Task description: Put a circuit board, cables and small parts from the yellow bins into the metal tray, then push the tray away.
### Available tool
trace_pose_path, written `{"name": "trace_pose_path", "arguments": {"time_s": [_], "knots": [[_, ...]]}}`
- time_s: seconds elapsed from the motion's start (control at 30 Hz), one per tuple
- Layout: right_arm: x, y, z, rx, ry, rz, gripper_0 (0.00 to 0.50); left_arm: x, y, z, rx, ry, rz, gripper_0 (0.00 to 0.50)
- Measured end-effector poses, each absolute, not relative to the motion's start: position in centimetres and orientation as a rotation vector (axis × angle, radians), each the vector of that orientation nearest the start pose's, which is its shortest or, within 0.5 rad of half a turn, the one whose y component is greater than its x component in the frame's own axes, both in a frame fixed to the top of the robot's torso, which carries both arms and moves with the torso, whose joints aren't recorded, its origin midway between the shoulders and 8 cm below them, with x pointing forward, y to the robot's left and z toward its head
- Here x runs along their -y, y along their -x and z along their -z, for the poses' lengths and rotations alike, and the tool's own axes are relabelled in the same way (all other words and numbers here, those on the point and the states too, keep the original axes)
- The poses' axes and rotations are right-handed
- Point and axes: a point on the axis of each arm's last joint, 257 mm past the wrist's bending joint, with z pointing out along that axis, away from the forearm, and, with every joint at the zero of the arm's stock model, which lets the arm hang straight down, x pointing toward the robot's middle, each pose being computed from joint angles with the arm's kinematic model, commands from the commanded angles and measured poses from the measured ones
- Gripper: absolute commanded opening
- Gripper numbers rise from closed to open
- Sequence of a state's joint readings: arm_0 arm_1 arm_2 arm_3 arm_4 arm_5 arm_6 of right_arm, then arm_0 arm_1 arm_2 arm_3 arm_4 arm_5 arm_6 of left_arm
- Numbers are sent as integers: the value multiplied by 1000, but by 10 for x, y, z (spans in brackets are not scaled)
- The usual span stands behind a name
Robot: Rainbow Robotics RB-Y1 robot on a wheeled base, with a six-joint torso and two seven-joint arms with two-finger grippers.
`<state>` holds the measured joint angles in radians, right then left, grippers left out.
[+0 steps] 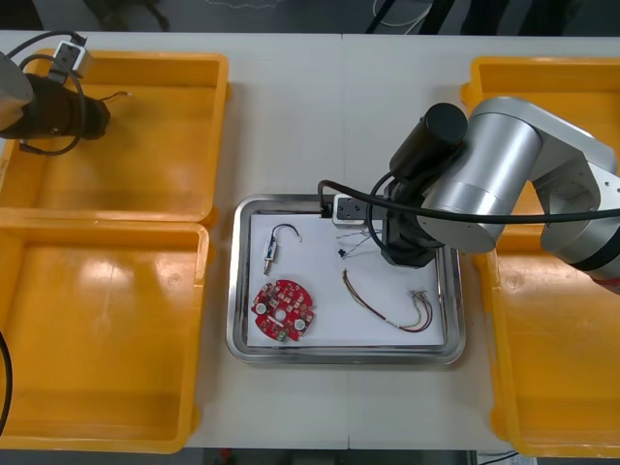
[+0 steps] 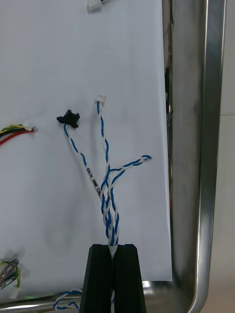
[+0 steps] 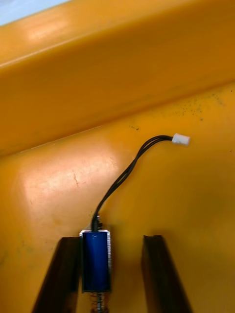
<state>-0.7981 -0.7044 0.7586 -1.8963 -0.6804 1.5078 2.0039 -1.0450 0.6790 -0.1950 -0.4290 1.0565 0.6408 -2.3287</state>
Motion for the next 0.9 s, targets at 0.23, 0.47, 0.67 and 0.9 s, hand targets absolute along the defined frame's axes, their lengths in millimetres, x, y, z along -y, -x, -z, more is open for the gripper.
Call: {"name": "trace_pose_path", "arguments": {"time_s": [0.23,0.47,0.67,0.9], "knots": [[112,-478,237,-1929,1829,433,0,-407,-698,164,-2147,-347,-141,0],[118,-484,250,-1952,1819,433,0,-405,-698,164,-2147,-340,-127,0],[120,-485,251,-1955,1820,442,299,-402,-689,168,-2193,-367,-84,0],[120,-489,249,-1940,1812,455,500,-401,-676,167,-2239,-418,-51,0]]}}
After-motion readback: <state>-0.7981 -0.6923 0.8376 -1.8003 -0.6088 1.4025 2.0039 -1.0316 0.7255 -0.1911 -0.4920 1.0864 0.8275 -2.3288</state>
